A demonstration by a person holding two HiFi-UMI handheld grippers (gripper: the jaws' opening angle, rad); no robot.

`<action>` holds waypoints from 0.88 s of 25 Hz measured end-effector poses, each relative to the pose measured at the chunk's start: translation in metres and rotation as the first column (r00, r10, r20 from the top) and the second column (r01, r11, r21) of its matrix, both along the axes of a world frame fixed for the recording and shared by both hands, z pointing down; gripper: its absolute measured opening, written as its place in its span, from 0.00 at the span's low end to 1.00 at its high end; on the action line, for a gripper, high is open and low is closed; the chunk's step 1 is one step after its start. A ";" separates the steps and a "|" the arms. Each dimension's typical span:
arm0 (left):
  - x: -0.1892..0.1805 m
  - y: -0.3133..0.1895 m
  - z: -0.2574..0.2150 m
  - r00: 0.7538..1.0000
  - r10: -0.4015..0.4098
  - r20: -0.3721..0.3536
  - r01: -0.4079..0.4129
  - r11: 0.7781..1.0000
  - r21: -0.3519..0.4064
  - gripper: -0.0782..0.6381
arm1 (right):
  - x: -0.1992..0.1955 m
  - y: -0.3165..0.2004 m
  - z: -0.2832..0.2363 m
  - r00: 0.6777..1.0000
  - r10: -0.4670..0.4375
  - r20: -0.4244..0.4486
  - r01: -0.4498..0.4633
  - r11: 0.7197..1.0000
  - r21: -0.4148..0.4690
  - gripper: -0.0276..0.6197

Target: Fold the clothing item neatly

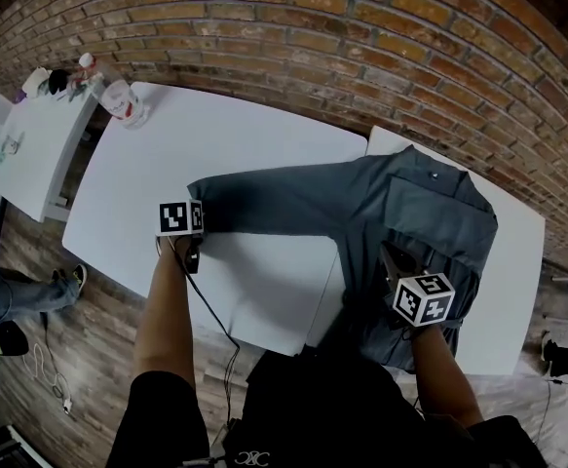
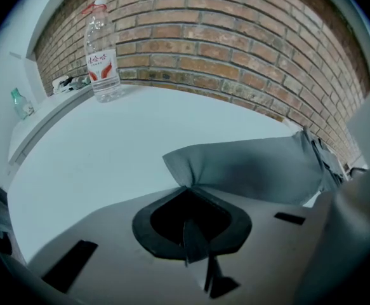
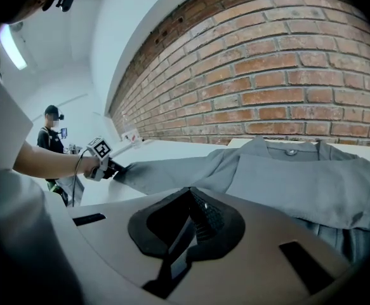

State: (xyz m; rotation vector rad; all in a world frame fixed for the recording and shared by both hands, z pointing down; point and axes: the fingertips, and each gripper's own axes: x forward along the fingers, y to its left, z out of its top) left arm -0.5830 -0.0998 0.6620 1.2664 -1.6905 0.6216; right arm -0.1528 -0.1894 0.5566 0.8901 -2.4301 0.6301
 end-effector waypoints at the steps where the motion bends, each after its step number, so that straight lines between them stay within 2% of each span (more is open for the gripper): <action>1: 0.002 0.000 -0.003 1.000 0.007 -0.001 -0.007 1.000 0.006 0.13 | 0.004 0.000 -0.002 1.000 0.006 0.002 -0.006 1.000 0.004 0.05; 7: 0.031 -0.026 -0.052 0.998 0.063 -0.005 -0.062 0.990 0.127 0.13 | 0.037 -0.005 -0.012 0.998 0.065 0.026 -0.065 0.998 -0.004 0.04; 11: 0.066 -0.054 -0.102 0.991 0.130 0.037 -0.135 0.966 0.219 0.13 | 0.054 0.001 -0.015 0.995 0.084 0.052 -0.084 0.996 -0.005 0.05; 15: 0.118 -0.081 -0.154 0.979 0.193 0.060 -0.202 0.931 0.305 0.13 | 0.073 0.007 -0.028 0.993 0.087 0.085 -0.089 0.996 0.014 0.05; 22: 0.228 -0.130 -0.204 0.961 0.275 0.017 -0.259 0.881 0.396 0.13 | 0.134 0.017 -0.054 0.981 0.143 0.132 -0.150 0.988 0.041 0.04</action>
